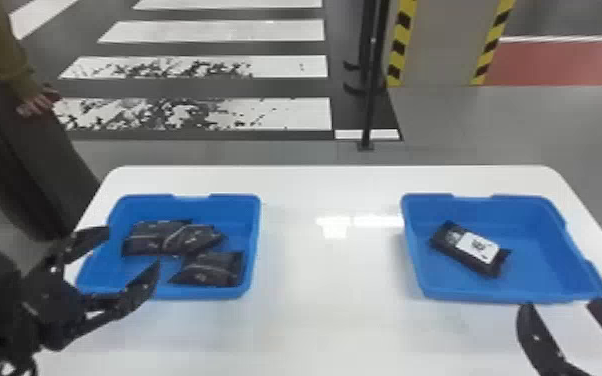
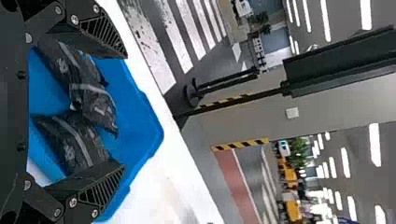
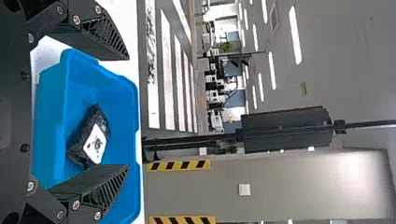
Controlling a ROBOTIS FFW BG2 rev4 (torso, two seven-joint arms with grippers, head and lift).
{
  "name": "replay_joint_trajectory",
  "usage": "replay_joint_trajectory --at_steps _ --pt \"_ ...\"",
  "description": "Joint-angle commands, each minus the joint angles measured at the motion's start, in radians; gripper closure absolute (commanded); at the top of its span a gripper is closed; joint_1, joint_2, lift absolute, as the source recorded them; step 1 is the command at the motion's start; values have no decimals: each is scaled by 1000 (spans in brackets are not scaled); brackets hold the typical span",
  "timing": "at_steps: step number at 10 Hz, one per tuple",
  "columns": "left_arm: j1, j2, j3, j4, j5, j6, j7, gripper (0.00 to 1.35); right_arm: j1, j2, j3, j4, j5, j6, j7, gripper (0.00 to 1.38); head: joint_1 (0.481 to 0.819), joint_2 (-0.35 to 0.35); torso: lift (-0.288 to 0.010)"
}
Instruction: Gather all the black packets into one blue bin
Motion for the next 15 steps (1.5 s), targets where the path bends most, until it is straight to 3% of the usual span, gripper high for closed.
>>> replay_joint_trajectory --at_steps 1,2,4,6,9,13,15 --pt "125 -21 0 -26 140 -117 36 225 -44 1 0 -59 72 91 0 208 695 25 -110" --pt "203 -41 4 -58 198 -181 70 226 -85 -6 2 -86 124 162 5 203 695 22 -110" --pt "316 -84 10 -107 286 -304 140 228 -161 -31 4 -221 292 445 26 202 695 29 -110" --pt "383 -121 10 -129 314 -343 178 228 -265 -54 6 -211 365 661 74 202 695 38 -110" --pt "417 -122 -15 -129 366 -336 191 228 -436 -107 52 -130 483 852 104 202 695 12 -110" --pt "397 -107 -43 -129 374 -291 189 228 -643 -181 183 101 523 975 123 199 695 -22 -110" --pt "383 -107 -47 -119 376 -269 189 228 -687 -196 203 199 523 1004 121 199 695 -9 -110"
